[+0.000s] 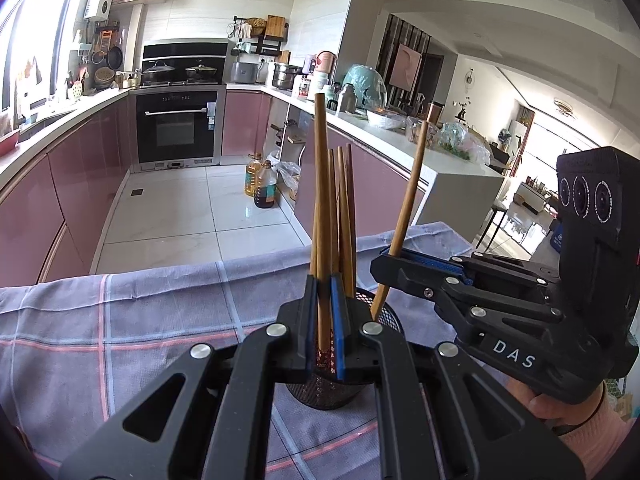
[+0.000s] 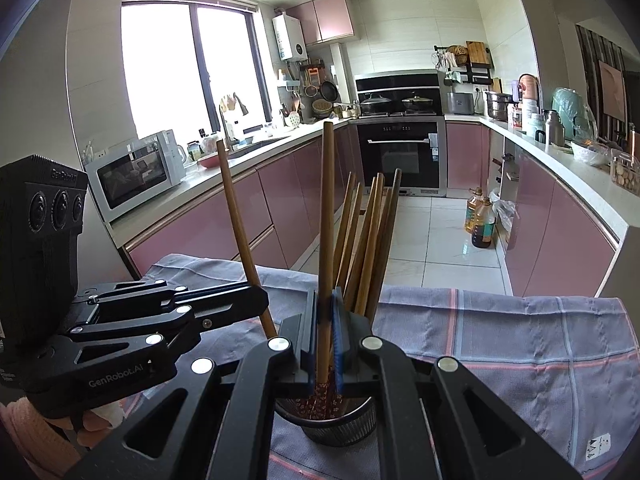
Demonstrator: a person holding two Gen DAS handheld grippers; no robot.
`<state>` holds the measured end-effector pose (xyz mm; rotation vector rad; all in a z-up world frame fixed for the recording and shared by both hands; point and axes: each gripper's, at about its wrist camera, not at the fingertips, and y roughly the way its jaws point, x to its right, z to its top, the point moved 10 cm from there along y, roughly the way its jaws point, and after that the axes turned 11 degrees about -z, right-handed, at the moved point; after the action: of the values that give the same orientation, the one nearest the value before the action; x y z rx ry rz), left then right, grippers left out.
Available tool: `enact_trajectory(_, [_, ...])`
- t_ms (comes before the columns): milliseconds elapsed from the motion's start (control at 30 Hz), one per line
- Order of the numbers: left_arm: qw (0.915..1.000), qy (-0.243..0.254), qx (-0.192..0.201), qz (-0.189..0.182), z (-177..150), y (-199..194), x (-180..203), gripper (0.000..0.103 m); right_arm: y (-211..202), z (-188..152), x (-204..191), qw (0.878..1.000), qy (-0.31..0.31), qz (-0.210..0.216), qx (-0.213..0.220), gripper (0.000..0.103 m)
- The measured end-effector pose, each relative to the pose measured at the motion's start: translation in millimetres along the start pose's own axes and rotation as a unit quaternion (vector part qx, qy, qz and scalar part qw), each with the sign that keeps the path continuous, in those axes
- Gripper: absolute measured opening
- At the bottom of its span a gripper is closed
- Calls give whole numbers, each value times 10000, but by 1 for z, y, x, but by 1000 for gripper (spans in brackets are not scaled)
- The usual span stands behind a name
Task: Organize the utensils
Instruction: 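Lower the chopstick into the cup and open the right tool while the left tool does the same, then withdraw both open tools back from the mesh cup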
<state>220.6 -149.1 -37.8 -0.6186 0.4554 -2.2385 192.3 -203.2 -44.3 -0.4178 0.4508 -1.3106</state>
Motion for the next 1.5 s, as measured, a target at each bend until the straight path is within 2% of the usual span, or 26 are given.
enact_trajectory(533, [9990,-187,-411,-52,-15,31,-17,8,23,-14,15,9988,372,-39,-310,9])
enact_trajectory(600, [9989,-229,-389,-89,-19,28,-18,12,19,-16,15,9989,365,-21,-298,9])
enact_trajectory(633, [9989,-239,-384,-89,-20,27,-19,14,17,-18,15,9989,367,-20,-291,12])
enact_trajectory(733, [9994,-246,-256,-7,-25,17,-22,28,9,-23,12,9992,347,-12,-222,22])
enact_trajectory(867, [9996,-215,0,167,-34,-3,-25,53,-6,-31,4,9996,281,-30,-72,42])
enact_trajectory(900, [9994,-200,79,262,-36,-9,-27,62,-10,-33,2,9996,276,-39,-20,49])
enact_trajectory(1033, [9966,-125,418,706,-43,-36,-35,85,-24,-38,-2,9994,268,-133,187,83])
enact_trajectory(1067, [9953,-99,535,803,-44,-44,-37,95,-25,-39,-2,9993,261,-173,227,86])
enact_trajectory(1100, [9936,-78,649,920,-45,-52,-40,98,-27,-41,-2,9990,259,-218,277,92])
enact_trajectory(1167, [9905,-29,790,1126,-46,-66,-44,98,-31,-44,-3,9986,258,-294,361,96])
enact_trajectory(1367, [9803,37,1151,1602,-52,-101,-48,98,-38,-51,-4,9965,235,-550,585,96])
enact_trajectory(1500, [9750,111,1328,1780,-57,-119,-46,98,-47,-53,-9,9942,160,-654,836,96])
